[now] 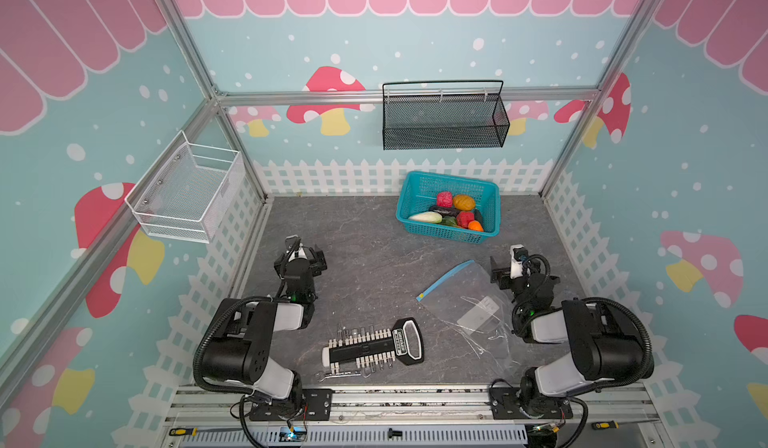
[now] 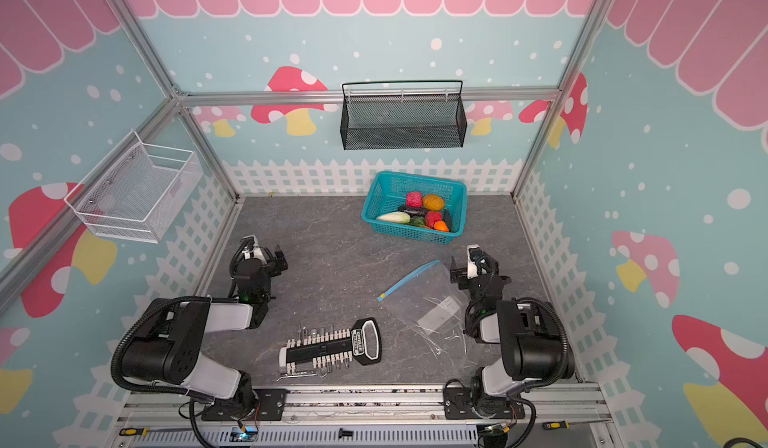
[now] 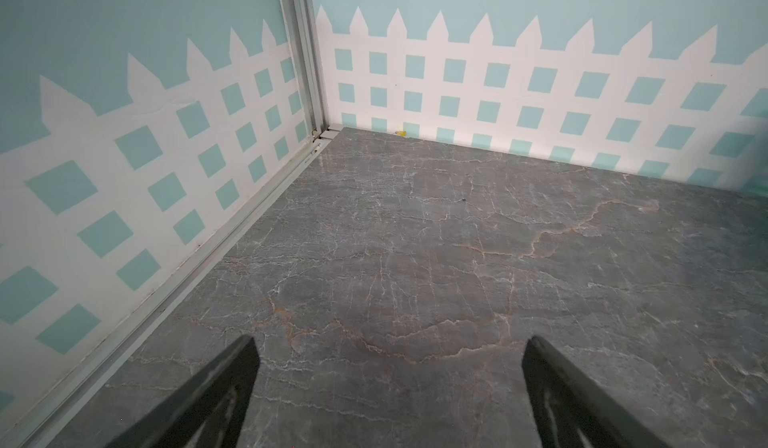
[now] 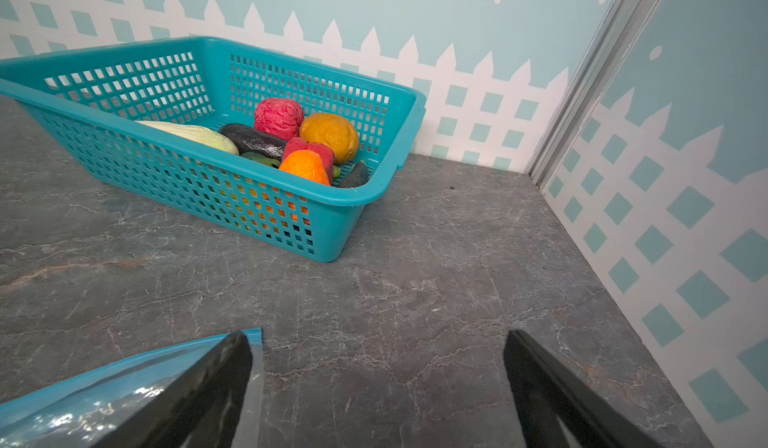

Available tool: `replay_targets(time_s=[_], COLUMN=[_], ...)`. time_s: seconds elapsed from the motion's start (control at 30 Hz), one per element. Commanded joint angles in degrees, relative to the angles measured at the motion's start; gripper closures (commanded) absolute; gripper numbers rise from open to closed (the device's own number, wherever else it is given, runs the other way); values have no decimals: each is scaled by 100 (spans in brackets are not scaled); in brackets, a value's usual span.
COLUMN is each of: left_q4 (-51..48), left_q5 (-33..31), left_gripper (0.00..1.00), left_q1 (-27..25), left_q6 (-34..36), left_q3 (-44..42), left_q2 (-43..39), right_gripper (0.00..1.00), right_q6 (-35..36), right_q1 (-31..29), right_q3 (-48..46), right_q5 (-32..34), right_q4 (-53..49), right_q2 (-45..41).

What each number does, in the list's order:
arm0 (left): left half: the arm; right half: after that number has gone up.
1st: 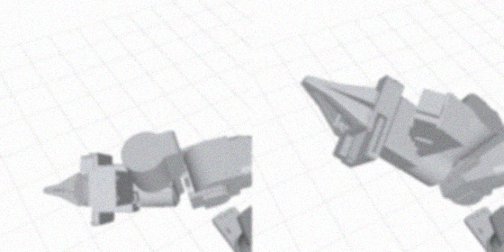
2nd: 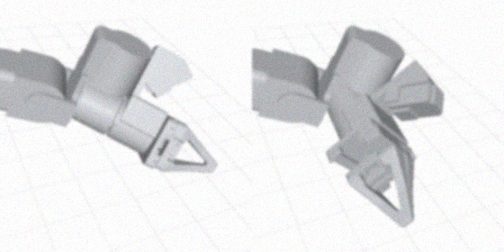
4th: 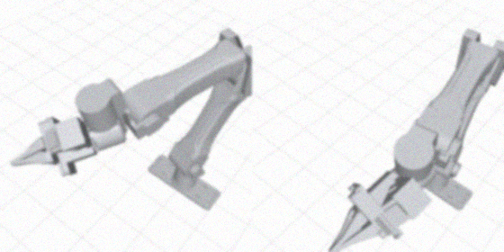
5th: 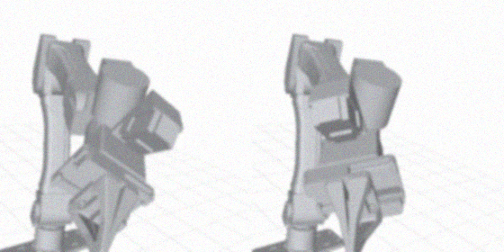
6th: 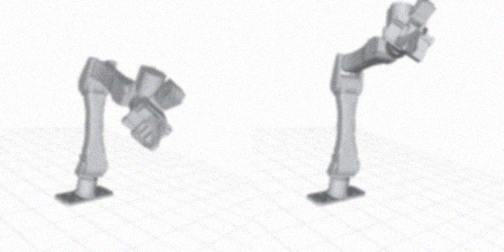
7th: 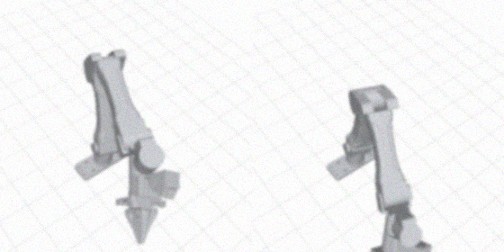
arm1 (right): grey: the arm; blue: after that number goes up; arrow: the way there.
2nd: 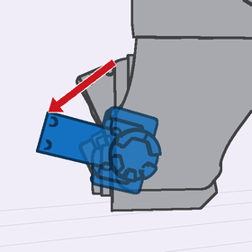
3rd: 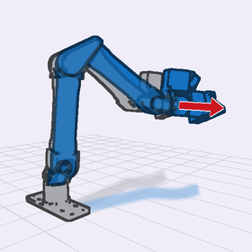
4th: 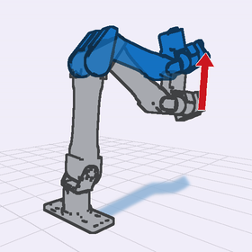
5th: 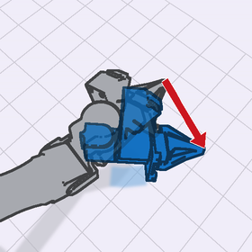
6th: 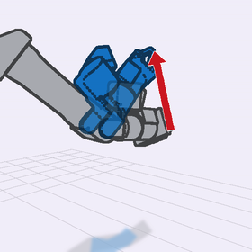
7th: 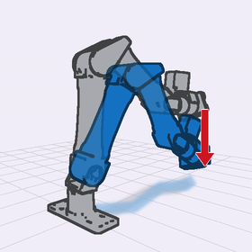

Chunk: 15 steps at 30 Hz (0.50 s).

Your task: Place the food in the zip-top bag and seal the zipper

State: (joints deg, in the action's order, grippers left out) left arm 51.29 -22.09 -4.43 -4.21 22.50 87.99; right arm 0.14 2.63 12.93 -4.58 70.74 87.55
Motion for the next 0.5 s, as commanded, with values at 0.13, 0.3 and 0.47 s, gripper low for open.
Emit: replay_targets(time_s=[0.13, 0.3, 0.47], left_q4=[143, 144, 40], left_q5=[84, 109, 289], left_gripper=[1, 1, 1], left_q1=[-45, -32, 69], left_q6=[131, 122, 67], left_q3=[-71, -70, -33], left_q2=[48, 43, 34], right_gripper=[2, 2, 2], right_q6=[8, 8, 3], right_q1=[16, 14, 21], right_q3=[-37, -44, -35], right_q5=[-32, -33, -24], right_q4=[180, 195, 189], right_q2=[-54, -54, -45])
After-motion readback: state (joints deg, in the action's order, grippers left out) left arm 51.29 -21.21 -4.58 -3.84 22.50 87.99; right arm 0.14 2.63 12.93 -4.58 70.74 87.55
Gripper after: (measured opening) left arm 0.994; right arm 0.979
